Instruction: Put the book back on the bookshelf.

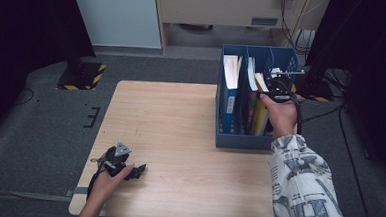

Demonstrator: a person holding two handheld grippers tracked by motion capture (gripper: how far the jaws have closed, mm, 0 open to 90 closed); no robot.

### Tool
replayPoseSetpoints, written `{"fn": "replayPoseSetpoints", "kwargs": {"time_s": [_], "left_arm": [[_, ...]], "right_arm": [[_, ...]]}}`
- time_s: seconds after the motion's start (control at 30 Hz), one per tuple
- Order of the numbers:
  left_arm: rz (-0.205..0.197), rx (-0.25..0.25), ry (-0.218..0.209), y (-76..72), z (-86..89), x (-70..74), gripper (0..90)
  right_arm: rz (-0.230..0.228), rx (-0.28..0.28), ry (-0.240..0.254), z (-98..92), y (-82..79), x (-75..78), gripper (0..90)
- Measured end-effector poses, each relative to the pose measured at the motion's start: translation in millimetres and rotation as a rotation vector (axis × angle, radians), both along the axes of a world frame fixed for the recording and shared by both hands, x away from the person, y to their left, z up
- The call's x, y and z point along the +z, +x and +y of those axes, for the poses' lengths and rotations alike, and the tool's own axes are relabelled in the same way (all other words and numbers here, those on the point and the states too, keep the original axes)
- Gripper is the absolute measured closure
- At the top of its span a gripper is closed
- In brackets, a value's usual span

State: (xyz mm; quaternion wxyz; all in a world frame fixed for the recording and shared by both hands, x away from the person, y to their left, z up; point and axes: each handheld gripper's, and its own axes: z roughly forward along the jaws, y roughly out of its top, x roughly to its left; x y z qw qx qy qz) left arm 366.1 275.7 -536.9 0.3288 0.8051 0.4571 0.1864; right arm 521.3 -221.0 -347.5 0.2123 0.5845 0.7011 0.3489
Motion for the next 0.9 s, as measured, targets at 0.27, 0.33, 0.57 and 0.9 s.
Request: {"fn": "replayPoseSetpoints", "kwargs": {"time_s": [0.27, 0.33, 0.57, 0.9], "left_arm": [[0.000, 0.000, 0.000, 0.0, 0.0, 0.0, 0.0], [0.000, 0.000, 0.000, 0.0, 0.0, 0.0, 0.0], [0.000, -0.001, 0.000, 0.0, 0.0, 0.0, 0.0], [-0.001, 0.000, 0.000, 0.0, 0.0, -0.1, 0.0]], "right_arm": [[0.008, 0.016, -0.003, 2.2, -0.7, 2.2, 69.6], [0.014, 0.024, -0.011, 2.9, -0.9, 2.8, 70.0], [0.018, 0.018, -0.003, -0.1, -2.0, 5.0, 70.4], [0.015, 0.023, -0.029, -1.9, -1.9, 9.3, 73.8]]}}
